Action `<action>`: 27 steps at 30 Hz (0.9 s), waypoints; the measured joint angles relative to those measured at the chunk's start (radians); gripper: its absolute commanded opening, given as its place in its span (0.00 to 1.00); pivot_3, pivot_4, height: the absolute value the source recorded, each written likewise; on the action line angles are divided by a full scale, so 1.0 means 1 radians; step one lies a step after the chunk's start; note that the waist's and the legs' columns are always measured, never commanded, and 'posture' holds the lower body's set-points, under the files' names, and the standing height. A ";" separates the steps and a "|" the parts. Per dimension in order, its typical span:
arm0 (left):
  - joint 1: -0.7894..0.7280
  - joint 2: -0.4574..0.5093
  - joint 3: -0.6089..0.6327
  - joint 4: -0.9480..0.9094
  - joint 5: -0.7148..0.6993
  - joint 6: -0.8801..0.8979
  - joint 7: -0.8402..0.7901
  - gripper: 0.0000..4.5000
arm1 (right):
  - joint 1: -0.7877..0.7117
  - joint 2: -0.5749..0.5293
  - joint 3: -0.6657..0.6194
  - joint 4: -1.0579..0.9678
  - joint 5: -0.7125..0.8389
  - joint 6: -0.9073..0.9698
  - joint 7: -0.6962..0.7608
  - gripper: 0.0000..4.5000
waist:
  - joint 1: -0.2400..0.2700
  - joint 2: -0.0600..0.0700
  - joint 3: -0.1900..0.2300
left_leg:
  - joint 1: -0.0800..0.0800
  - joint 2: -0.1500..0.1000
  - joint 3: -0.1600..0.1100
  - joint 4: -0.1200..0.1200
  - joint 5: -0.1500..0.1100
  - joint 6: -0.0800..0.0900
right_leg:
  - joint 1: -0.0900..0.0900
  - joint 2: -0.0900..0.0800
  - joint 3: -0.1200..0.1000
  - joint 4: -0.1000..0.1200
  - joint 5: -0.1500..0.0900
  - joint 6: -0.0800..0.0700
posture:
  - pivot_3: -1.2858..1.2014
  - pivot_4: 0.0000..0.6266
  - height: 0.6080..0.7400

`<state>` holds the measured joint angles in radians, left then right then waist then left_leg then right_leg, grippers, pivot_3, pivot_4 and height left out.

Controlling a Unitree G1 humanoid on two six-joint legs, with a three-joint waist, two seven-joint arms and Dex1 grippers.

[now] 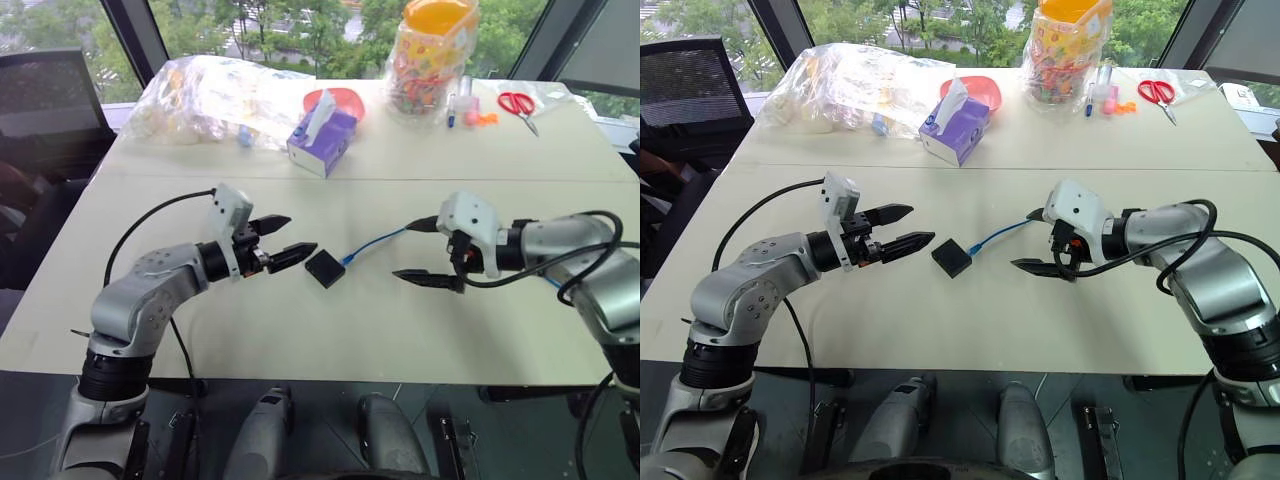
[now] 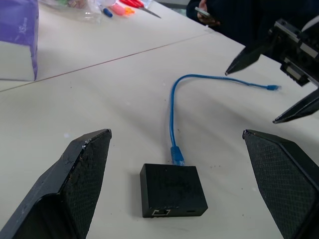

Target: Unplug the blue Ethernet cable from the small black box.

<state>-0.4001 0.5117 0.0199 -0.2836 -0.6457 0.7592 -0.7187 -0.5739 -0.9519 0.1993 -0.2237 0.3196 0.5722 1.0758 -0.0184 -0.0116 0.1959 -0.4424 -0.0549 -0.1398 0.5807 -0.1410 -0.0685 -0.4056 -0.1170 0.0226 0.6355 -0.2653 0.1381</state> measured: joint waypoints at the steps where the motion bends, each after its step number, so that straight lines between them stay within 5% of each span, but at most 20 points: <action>1: 0.000 0.007 -0.001 -0.002 0.001 0.000 -0.005 0.98 | -0.055 0.008 0.048 0.045 -0.037 -0.038 0.040 1.00 | -0.001 0.000 0.000 | 0.000 0.000 0.000 0.000 0.000 0.000 | 0.000 0.000 0.000 0.000 0.000 0.000 | 0.52 0.24 0.91; 13: 0.029 0.024 0.005 -0.041 0.002 0.000 0.008 0.98 | -0.468 0.346 0.344 0.656 -0.352 -0.379 0.263 1.00 | -0.002 0.000 0.000 | 0.000 0.000 -0.001 -0.001 0.000 0.000 | 0.000 0.001 0.000 0.000 0.003 0.005 | 0.52 0.24 0.91; 26: 0.105 0.041 0.045 -0.123 0.000 0.001 0.070 0.98 | -0.608 0.517 0.418 1.065 -0.564 -0.738 0.321 1.00 | -0.007 0.000 0.000 | 0.002 0.000 -0.001 -0.001 0.001 -0.001 | -0.001 0.002 0.000 0.004 0.003 0.005 | 0.52 0.24 0.91; 27: 0.112 0.042 0.046 -0.125 0.000 0.001 0.071 0.99 | -0.612 0.526 0.417 1.077 -0.572 -0.750 0.324 0.95 | -0.009 0.000 0.000 | 0.002 0.000 -0.001 -0.001 0.001 -0.001 | -0.001 0.002 0.000 0.005 0.003 0.005 | 0.52 0.24 0.91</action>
<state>-0.2881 0.5541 0.0658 -0.4091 -0.6453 0.7598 -0.6480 -1.1861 -0.4263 0.6168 0.8536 -0.2521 -0.1776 1.3995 -0.0275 -0.0115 0.1959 -0.4402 -0.0546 -0.1409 0.5797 -0.1402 -0.0698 -0.4066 -0.1148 0.0231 0.6403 -0.2622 0.1435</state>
